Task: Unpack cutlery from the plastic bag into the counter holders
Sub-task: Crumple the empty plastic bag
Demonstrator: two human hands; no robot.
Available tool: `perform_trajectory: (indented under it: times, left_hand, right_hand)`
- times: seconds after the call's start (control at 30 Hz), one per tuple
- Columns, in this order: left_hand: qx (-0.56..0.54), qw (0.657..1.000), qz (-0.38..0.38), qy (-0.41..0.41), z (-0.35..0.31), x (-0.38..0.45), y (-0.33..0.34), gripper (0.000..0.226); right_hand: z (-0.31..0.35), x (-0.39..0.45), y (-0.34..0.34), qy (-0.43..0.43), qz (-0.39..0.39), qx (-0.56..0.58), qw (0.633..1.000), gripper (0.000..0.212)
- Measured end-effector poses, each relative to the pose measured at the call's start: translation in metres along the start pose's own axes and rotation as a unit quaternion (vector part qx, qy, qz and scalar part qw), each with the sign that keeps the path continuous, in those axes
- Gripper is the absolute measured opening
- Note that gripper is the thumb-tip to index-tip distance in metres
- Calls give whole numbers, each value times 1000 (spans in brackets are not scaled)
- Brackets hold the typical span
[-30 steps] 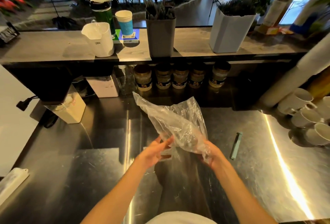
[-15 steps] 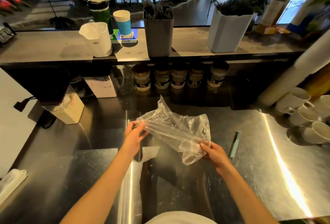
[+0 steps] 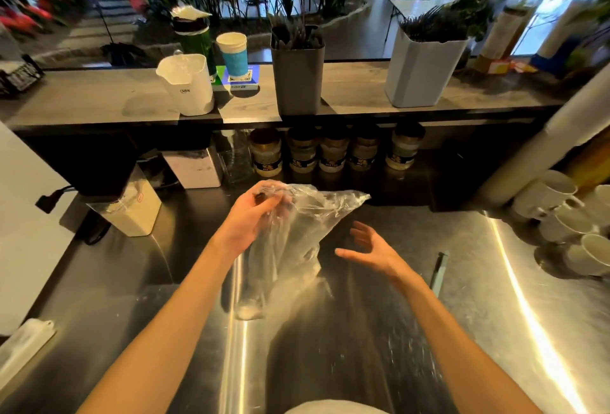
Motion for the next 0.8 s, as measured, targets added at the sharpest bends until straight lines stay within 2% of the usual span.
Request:
perform_trajectory:
  times: [0.07,0.1,0.2,0.27,0.37,0.43,0.57,0.63,0.67,0.73,0.8]
  left_hand:
    - [-17,1000,6,5,-7,2,3,27]
    - [-34,999,-4,-6,-10,2,4,31]
    - [-61,997,-19,-45,-13,1,0,37]
    - [-64,996,-10,-61,-11,1,-9,34]
    - [-72,994,-25,-77,-2,-1,-22,33]
    - [-64,991,-81,-79,4,-2,-27,31]
    - [-104,952,-275,-81,14,-2,-51,16]
    - [-79,945,-307,-85,17,-4,-62,17]
    - [-63,952,-288,-84,17,-6,-63,16]
    - [-41,975,-193,-103,17,-13,-54,17]
    - [-9,977,-96,-188,24,-23,-38,25]
  right_hand:
    - [5,6,8,-1,61,26,998,116]
    - [7,7,11,-3,91,33,995,108]
    - [11,6,21,-24,168,24,985,57]
    - [9,7,28,-32,189,50,980,38]
    - [4,7,38,-4,182,102,978,49]
    - [2,4,41,20,175,109,978,55]
    - [-4,-1,31,22,140,94,985,33]
    - [-6,-4,20,22,92,114,989,31]
    - [-6,-6,16,18,70,133,988,31]
    - [-6,-7,9,3,43,167,985,30]
    - [-4,-8,5,-13,37,183,982,28]
Point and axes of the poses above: each hand's wrist, its own x-axis towards the middle knuckle, its own y-axis out of the palm, z = x × y, the point moved 1 cm from there along x, towards the middle knuckle, and after that the axes turned 4 degrees about x, right-handed, at the moved point
